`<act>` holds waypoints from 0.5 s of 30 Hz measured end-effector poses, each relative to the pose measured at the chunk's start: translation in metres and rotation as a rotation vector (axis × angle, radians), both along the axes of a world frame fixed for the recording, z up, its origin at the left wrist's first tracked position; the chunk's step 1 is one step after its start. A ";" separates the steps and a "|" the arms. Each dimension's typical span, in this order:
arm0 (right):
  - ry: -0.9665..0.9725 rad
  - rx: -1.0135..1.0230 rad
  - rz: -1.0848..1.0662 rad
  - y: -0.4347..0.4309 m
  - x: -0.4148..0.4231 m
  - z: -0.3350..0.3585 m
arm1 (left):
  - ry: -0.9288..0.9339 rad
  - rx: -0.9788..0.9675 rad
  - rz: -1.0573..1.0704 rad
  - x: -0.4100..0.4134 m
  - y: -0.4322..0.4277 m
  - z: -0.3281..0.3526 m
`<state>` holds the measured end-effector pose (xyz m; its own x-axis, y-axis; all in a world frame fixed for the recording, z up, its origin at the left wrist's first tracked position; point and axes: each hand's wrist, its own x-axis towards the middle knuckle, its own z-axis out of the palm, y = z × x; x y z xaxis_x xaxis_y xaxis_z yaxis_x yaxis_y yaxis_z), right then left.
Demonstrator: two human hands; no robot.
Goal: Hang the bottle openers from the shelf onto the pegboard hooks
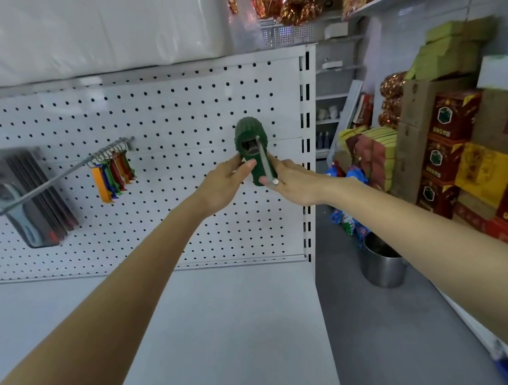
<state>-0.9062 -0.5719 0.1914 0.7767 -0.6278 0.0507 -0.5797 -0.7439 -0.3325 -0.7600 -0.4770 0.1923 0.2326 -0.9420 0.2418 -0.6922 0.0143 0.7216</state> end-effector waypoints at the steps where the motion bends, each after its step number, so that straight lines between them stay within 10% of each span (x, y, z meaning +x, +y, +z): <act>1: -0.003 0.005 -0.008 0.001 0.000 0.001 | 0.005 -0.002 0.000 0.001 -0.001 -0.001; 15: -0.008 0.038 -0.182 0.035 -0.027 -0.012 | -0.121 0.066 0.008 0.001 0.039 -0.016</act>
